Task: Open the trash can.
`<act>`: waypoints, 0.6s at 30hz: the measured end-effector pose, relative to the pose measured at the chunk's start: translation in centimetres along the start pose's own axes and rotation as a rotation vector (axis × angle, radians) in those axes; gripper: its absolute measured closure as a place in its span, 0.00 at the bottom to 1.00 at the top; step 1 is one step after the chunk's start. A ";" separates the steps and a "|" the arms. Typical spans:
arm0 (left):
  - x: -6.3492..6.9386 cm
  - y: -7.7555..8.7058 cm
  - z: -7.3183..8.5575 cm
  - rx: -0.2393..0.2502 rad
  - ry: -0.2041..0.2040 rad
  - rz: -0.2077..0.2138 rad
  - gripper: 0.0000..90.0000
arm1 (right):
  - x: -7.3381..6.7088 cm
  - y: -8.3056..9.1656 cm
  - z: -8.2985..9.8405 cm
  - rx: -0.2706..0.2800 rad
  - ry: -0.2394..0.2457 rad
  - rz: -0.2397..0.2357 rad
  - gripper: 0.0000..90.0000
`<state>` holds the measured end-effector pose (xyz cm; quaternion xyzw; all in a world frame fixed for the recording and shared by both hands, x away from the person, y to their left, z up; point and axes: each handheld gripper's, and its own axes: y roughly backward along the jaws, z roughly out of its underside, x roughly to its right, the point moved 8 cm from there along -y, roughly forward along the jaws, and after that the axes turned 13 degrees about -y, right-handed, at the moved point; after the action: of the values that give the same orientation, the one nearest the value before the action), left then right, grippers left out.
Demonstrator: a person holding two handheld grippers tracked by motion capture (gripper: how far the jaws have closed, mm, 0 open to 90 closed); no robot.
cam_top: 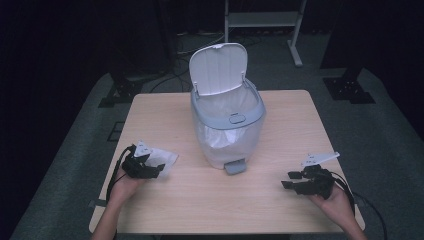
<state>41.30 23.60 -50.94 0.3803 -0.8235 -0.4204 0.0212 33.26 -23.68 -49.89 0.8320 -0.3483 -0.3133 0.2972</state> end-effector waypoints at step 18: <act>-1.4 -1.8 0.7 -0.096 0.047 0.068 0.30 | -0.1 -0.4 0.4 -0.010 0.007 -0.008 0.55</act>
<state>43.13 24.28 -52.26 0.3605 -0.8140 -0.4496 0.0730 33.09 -23.46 -50.35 0.8329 -0.3423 -0.3135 0.3014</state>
